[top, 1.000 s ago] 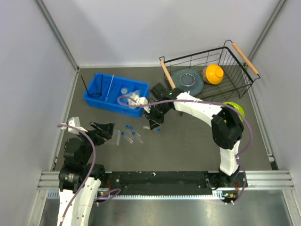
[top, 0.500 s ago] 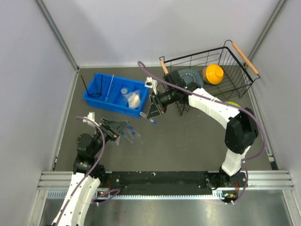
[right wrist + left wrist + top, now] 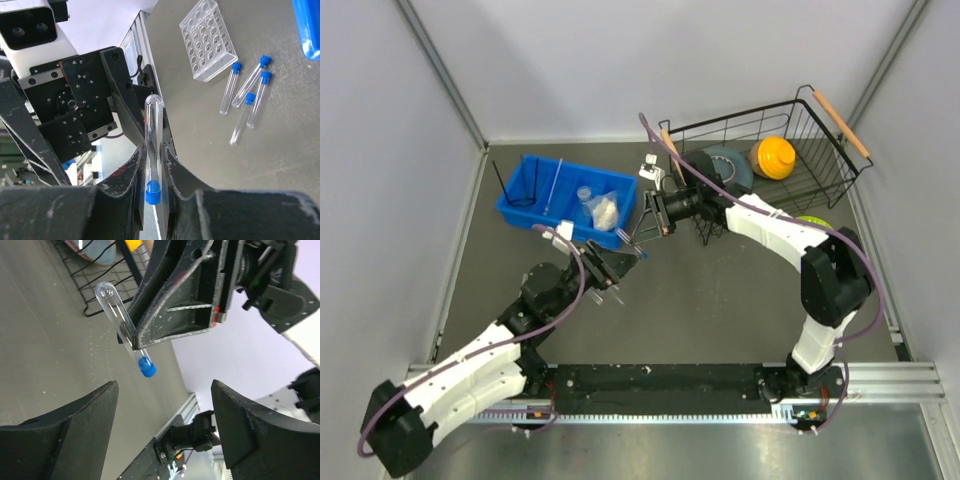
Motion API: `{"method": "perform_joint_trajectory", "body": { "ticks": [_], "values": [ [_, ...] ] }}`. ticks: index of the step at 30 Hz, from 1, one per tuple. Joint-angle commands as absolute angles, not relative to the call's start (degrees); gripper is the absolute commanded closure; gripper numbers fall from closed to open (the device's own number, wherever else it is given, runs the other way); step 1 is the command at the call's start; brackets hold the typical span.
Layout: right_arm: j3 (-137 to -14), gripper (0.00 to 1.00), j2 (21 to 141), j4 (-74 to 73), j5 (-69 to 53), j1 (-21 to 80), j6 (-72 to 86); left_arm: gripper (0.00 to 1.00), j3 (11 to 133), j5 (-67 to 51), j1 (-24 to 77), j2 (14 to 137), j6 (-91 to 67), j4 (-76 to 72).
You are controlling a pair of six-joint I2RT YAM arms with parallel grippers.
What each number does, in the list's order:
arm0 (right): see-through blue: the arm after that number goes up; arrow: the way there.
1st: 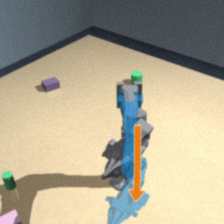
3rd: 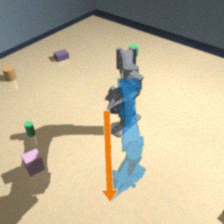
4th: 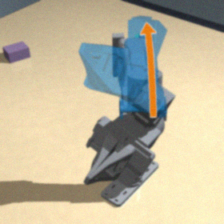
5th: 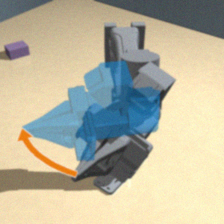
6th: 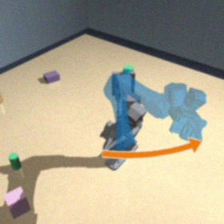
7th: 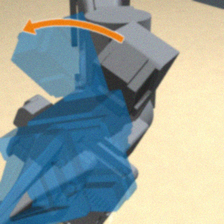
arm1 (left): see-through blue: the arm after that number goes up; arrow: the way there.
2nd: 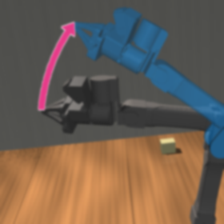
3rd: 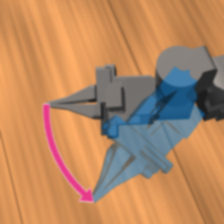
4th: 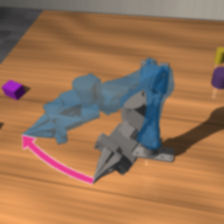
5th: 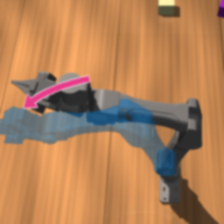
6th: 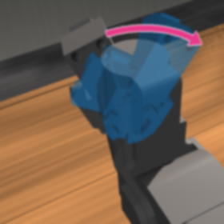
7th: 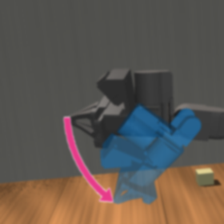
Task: Organize the chemistry lab equipment
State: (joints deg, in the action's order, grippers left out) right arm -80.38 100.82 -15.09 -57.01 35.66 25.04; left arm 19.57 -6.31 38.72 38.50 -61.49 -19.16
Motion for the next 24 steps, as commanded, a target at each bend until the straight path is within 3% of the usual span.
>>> {"method": "perform_joint_trajectory", "body": {
  "ticks": [1, 7, 17, 24],
  "values": [
    [-78.93, 0.91, 96.42, -8.27, -59.24, 34.54, 30.76, 0.22, 24.25, 4.56, 42.36, 43.15, -58.19, -22.95],
    [-76.12, 0.91, 95.45, -4.14, -59.68, 34.45, 33.48, 0.26, 25.93, 11.51, 45.88, 46.84, -57.04, -21.45],
    [-73.48, 0.91, 94.48, -1.14, -59.94, 34.37, 35.77, 0.44, 28.65, 11.87, 47.02, 51.94, -57.57, -21.88],
    [-72.86, 0.9, 93.78, -0.62, -59.33, 34.45, 35.42, 0.73, 29.27, 8.88, 47.02, 53.17, -58.45, -21.1]
  ]
}}
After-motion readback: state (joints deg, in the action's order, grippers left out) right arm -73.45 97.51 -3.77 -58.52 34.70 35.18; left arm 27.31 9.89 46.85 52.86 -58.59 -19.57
